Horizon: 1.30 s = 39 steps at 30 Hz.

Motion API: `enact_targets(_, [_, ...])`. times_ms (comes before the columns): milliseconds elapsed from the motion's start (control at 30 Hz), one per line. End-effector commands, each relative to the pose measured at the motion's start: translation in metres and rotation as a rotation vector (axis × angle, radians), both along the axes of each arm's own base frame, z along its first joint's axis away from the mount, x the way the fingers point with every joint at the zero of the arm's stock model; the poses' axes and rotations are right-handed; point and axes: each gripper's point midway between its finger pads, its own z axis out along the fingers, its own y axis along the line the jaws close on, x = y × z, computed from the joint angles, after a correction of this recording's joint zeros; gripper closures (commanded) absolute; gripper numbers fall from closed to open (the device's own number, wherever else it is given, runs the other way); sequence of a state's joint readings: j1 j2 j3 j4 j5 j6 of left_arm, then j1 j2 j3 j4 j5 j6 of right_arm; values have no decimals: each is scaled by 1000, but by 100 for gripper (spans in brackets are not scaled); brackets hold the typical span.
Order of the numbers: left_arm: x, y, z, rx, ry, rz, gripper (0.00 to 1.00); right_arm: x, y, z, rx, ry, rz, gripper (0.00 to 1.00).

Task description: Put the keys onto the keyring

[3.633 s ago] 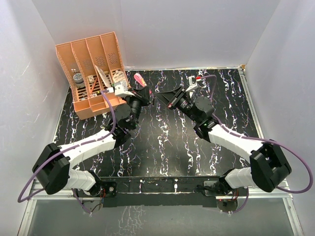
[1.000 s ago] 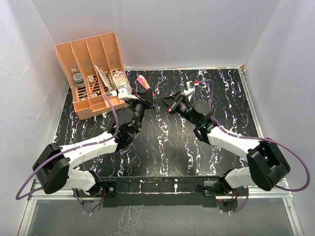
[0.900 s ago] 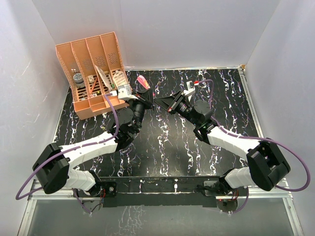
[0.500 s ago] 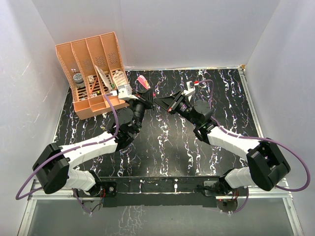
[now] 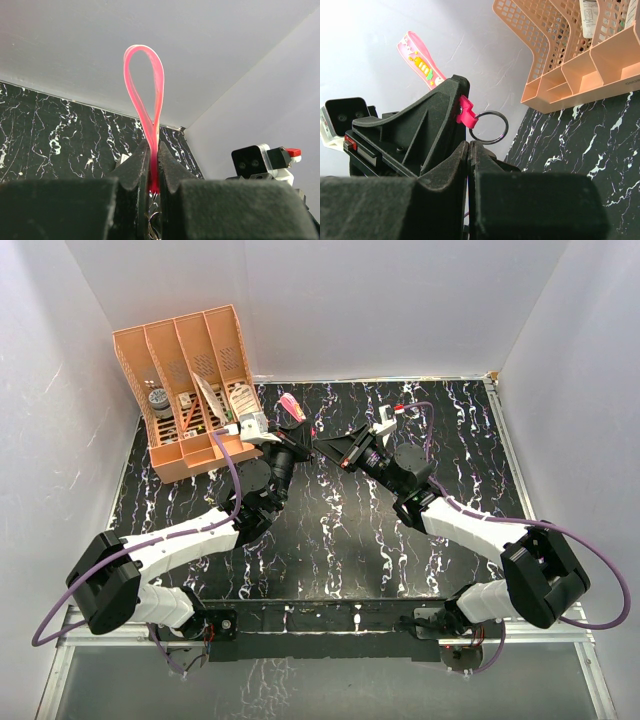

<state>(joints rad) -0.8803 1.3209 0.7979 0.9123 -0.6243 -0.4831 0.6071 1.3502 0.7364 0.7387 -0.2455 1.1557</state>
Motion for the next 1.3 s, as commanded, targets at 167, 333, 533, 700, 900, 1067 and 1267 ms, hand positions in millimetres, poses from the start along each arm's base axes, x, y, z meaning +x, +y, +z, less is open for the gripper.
enact_targets(167, [-7,5,20,-53,-44,-6,100,-3,-2,21,57,-54,-5,100])
enact_targets(333, [-8,6,20,-55,-47,-6,100,-2,-2,20,57,-50,-6,100])
enact_targets(533, [-8,8,21,-61,-50,0,100,-2,-2,19,58,-43,-7,100])
enact_targets(700, [-10,11,23,-72,-62,1,100,-2,-2,18,61,-39,-5,100])
enact_targets(900, [-11,13,24,-84,-74,1,100,-1,-2,17,60,-31,-6,100])
enact_targets(1067, [-12,13,25,-86,-79,-1,100,-1,-1,16,58,-24,-5,100])
enact_targets(1267, [-13,12,26,-89,-84,-5,100,0,-1,15,59,-16,-7,100])
